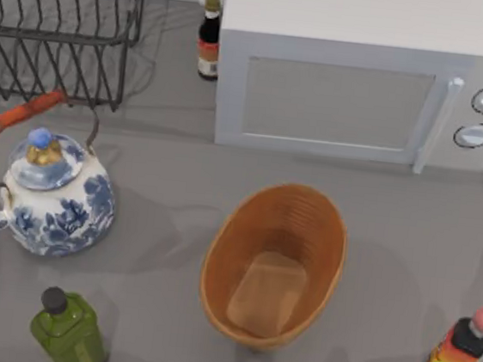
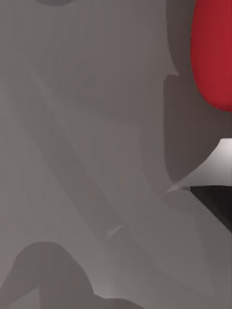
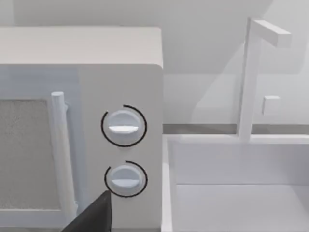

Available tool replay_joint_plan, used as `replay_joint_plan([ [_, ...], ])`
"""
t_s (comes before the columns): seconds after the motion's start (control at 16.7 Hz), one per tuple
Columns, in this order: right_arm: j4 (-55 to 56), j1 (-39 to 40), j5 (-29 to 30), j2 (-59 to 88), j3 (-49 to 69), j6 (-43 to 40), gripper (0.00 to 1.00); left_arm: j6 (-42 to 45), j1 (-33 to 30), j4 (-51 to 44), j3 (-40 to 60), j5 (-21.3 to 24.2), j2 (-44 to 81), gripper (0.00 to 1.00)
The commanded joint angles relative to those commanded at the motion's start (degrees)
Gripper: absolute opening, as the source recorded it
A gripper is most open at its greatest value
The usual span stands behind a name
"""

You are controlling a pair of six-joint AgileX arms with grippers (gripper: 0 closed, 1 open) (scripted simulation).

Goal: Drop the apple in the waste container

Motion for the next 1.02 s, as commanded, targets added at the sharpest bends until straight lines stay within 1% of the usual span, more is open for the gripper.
replay_joint_plan([
  [0.3,0.0,0.0,0.0,0.0,0.0,0.0,1.00,0.3,0.5,-0.5,0.1,0.0,-0.1,1.00],
  [1.02,0.0,0.0,0.0,0.0,0.0,0.0,1.00,0.3,0.5,-0.5,0.1,0.0,-0.1,0.10],
])
